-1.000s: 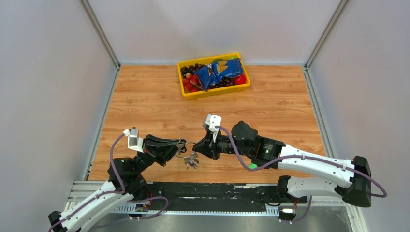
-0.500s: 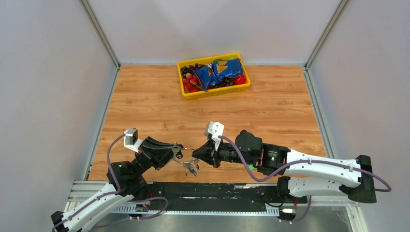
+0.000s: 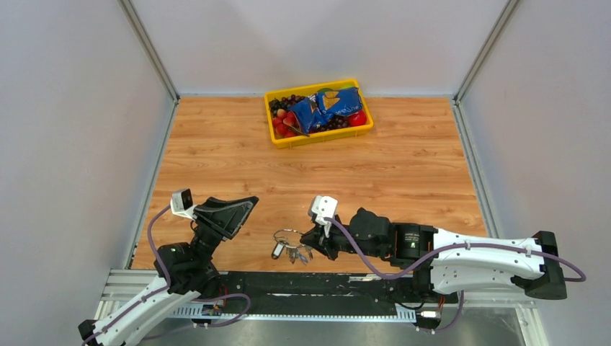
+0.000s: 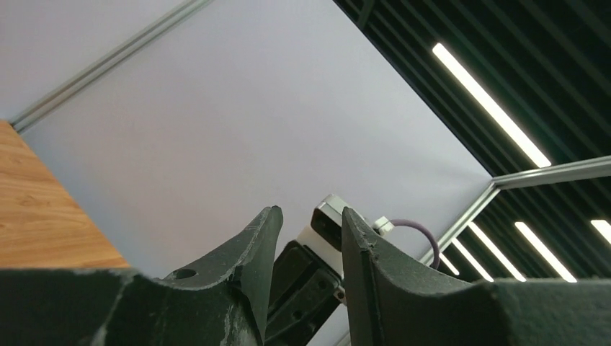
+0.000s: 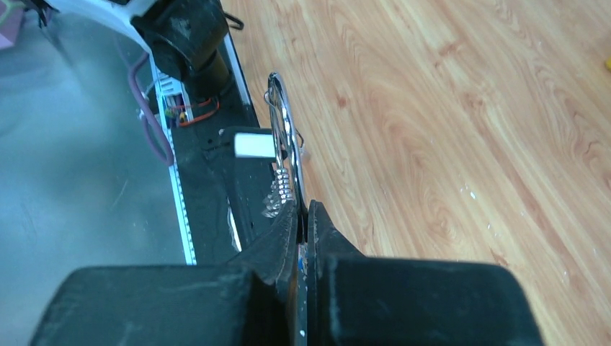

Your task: Put the keys on the keyring

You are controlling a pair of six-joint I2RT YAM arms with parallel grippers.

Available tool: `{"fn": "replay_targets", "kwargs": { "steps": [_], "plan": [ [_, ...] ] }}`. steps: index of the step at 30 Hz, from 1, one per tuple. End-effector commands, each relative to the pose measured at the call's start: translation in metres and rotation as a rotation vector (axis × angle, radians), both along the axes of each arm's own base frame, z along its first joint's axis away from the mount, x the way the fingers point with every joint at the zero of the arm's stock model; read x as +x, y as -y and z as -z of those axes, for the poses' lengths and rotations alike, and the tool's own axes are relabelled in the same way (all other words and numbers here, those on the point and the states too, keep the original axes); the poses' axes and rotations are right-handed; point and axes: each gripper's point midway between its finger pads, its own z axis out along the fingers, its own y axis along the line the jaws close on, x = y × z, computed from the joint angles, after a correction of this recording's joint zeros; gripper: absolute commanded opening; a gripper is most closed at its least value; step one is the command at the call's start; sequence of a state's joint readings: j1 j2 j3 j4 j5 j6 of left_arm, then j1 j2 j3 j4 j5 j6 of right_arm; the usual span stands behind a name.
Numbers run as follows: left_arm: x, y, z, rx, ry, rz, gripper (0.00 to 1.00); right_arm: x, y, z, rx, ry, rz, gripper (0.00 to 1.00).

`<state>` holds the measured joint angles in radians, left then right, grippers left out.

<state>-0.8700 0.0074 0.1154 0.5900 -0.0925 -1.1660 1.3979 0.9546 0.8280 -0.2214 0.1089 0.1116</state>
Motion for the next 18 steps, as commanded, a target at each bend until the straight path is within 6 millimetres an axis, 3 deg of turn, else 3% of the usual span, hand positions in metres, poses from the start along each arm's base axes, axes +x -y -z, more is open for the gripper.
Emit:
{"fn": "replay_targets", "kwargs": {
  "steps": [1, 10, 18],
  "plan": [
    [-0.007, -0.022, -0.021, -0.096, -0.004, -0.013, 0.46, -0.001, 0.004, -0.008, 0.034, -0.008, 0.032, 0.00],
    [0.012, -0.016, 0.005, -0.011, -0.089, -0.081, 0.45, 0.005, 0.017, -0.010, 0.052, -0.052, 0.105, 0.00],
    [0.030, -0.009, 0.034, 0.114, -0.168, -0.152, 0.49, 0.022, 0.037, -0.018, 0.088, -0.074, 0.249, 0.00]
  ]
}}
